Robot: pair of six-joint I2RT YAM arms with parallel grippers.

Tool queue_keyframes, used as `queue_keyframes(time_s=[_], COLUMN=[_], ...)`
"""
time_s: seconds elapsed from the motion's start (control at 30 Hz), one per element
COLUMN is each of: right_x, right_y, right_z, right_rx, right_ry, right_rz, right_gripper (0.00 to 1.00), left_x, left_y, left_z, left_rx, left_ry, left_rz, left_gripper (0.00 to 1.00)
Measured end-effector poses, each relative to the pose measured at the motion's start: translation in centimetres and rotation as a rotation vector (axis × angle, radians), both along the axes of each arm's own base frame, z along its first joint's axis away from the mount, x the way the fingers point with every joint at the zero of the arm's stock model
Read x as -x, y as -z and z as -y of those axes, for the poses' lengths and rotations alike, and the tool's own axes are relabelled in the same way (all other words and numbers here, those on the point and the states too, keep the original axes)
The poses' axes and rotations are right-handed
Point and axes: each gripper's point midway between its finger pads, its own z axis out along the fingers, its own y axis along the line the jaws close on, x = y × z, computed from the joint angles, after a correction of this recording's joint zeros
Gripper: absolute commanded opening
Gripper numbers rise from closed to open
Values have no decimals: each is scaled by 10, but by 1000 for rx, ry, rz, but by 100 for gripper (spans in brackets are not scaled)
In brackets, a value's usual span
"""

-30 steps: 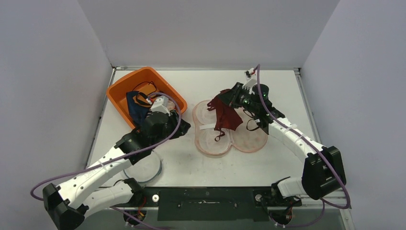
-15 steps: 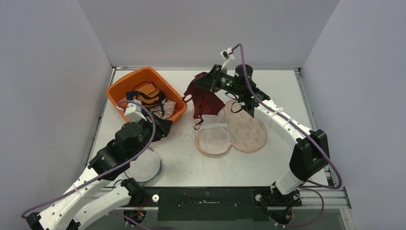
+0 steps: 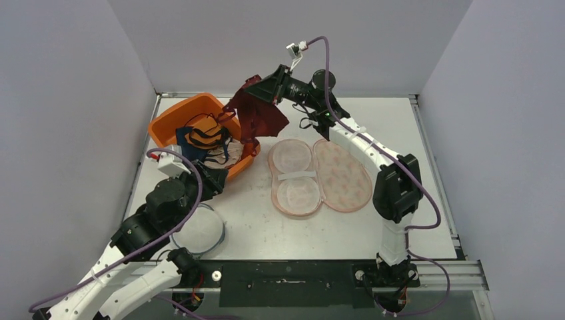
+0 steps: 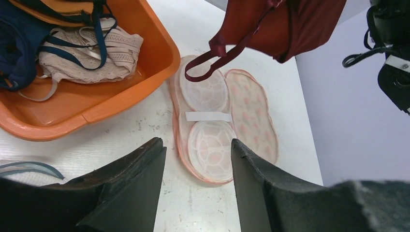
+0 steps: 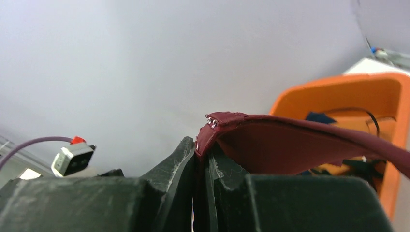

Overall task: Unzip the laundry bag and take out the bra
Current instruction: Place the bra in the bin.

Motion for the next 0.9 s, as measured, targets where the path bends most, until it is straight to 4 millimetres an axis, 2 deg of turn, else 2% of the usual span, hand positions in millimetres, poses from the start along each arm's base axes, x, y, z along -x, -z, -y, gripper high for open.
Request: queue_keyframes(time_s=[0.13, 0.23, 0.4, 0.53, 0.7, 0.8, 0.9], right_x=[-7, -12, -22, -36, -55, -63, -65], right_y=[-22, -30, -17, 19, 73, 110, 130], right_z=[-13, -24, -51, -74, -101, -111, -117], right_rx=[-75, -116, -155, -160, -160, -136, -109], right_ry=[-58, -94, -149, -182, -205, -205, -197], right_rz=[45, 73, 77, 48, 5, -50, -94], right_gripper=[5, 5, 5, 5, 5, 5, 5], left_x=[3, 7, 10, 9, 6, 6, 6], left_y=[-1, -7, -10, -4, 18, 23, 23], left_z=[-10, -18, -30, -33, -29, -27, -27], left_rx=[-6, 7, 17, 9, -16, -18, -10], left_ry=[-25, -46, -82, -96, -95, -93, -96], left_rz=[11, 35, 64, 60, 15, 1, 0], left_gripper=[52, 53, 55, 55, 55, 55, 55])
